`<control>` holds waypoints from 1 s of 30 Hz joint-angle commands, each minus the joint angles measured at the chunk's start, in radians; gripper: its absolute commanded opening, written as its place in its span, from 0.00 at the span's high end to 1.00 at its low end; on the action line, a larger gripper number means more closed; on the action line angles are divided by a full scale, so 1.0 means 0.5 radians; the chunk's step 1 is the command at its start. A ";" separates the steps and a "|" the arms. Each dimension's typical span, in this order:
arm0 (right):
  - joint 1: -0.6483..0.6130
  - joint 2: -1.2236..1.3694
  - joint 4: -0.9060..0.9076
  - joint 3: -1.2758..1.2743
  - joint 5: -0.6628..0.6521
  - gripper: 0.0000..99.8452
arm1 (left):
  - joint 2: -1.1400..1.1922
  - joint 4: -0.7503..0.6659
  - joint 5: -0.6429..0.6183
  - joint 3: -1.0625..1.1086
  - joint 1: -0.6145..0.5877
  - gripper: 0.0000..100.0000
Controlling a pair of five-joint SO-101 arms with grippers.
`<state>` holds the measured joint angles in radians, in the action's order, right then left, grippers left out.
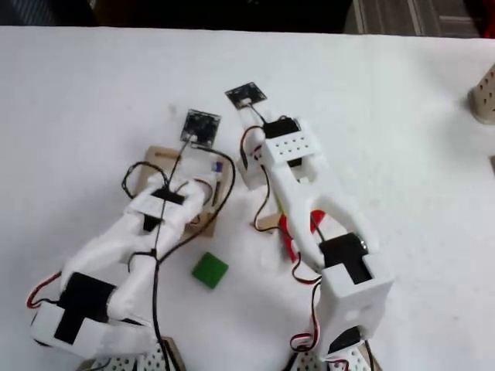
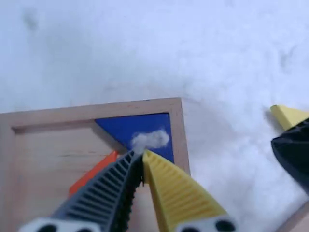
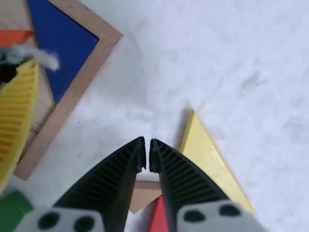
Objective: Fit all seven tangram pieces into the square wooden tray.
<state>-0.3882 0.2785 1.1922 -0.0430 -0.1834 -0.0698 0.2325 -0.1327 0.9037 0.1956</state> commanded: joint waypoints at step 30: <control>0.008 -0.130 -0.026 0.018 0.018 0.98 | 0.241 0.353 -0.313 -0.528 -0.732 0.98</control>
<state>-0.3882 0.2785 1.1922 -0.0430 -0.1834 0.0882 0.4381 -0.2739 0.6859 -0.1250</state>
